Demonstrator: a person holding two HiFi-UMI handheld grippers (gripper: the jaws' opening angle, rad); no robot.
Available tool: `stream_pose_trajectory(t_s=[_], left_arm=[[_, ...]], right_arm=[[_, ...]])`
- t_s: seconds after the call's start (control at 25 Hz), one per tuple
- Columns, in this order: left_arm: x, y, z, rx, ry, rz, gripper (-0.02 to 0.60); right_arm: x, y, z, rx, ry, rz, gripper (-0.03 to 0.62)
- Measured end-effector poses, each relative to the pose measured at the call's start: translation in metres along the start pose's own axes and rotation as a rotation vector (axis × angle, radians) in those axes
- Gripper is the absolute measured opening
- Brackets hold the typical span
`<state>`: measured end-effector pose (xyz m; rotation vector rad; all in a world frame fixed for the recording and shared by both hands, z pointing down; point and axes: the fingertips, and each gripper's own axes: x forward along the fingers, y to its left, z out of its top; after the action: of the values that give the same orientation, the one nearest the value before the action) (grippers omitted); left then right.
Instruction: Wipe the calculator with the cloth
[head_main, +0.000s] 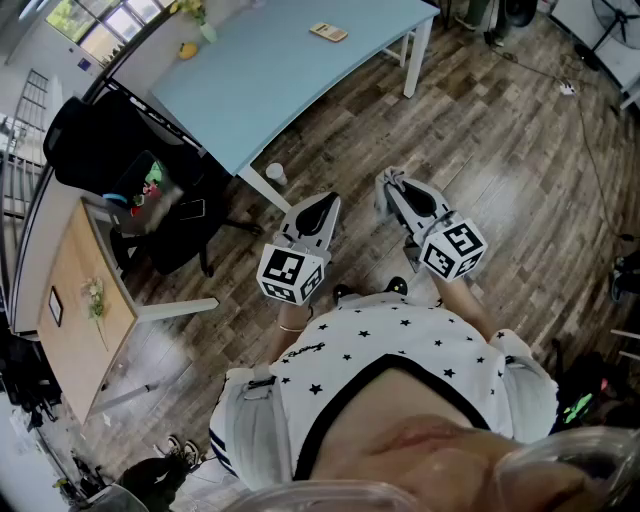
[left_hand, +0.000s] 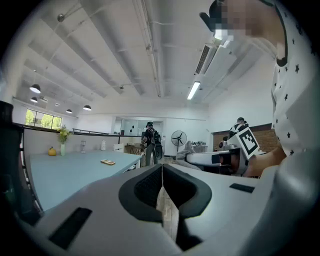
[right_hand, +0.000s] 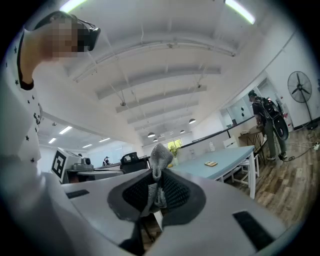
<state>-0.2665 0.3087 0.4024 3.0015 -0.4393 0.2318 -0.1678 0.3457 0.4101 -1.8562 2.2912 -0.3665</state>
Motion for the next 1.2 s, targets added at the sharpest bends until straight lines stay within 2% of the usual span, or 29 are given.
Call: stream_pose_trajectory(t_s=[0.64,1.04,1.2], left_arm=[[0.006,-0.010,0.001,0.001,0.010,0.060,0.031],[0.022,-0.026,0.000,0.004,0.027,0.092,0.031],[0.034,-0.036,0.004,0.008,0.017,0.090,0.031]], right_arm=[[-0.009,-0.014,0.002,0.029,-0.012,0.037,0.043],[-0.021,-0.033,0.006,0.083,-0.048,0.087,0.043],[-0.028,-0.037,0.010,0.074,-0.059,0.140,0.043]])
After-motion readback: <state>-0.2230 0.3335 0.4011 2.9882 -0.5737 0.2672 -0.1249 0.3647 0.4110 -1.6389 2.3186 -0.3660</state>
